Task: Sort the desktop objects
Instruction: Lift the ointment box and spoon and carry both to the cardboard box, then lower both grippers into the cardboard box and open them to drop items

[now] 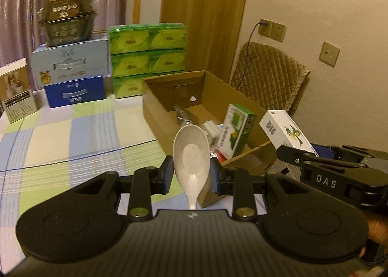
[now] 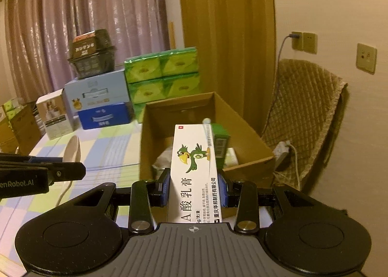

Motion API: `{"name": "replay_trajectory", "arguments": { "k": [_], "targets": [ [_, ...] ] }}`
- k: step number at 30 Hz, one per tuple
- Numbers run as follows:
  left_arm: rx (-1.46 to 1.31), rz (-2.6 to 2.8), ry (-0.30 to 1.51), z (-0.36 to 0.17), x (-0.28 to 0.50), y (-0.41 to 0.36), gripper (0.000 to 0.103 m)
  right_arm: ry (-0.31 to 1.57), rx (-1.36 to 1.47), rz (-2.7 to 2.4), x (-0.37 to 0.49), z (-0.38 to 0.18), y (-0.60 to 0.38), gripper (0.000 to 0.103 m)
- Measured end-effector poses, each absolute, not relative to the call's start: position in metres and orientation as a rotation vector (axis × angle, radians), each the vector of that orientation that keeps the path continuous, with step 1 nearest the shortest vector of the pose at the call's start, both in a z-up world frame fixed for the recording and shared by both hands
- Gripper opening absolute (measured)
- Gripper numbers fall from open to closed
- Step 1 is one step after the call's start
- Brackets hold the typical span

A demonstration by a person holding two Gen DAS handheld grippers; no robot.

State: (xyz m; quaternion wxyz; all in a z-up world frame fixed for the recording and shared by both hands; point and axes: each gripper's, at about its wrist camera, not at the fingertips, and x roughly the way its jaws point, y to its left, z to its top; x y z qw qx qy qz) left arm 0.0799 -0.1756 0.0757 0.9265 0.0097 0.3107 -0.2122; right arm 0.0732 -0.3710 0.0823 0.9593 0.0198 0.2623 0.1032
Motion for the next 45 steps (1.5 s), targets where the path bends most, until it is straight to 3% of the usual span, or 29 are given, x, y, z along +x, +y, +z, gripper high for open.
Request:
{"name": "replay_trajectory", "arguments": {
  "k": [18,45],
  "targets": [
    [0.022,-0.505,0.654,0.078,0.1,-0.229,0.026,0.526,0.04,0.159,0.095,0.085,-0.413,0.036],
    [-0.039,-0.489,0.683,0.074,0.15,-0.249,0.026,0.534,-0.034,0.202,0.146,0.086,-0.411,0.036]
  ]
}}
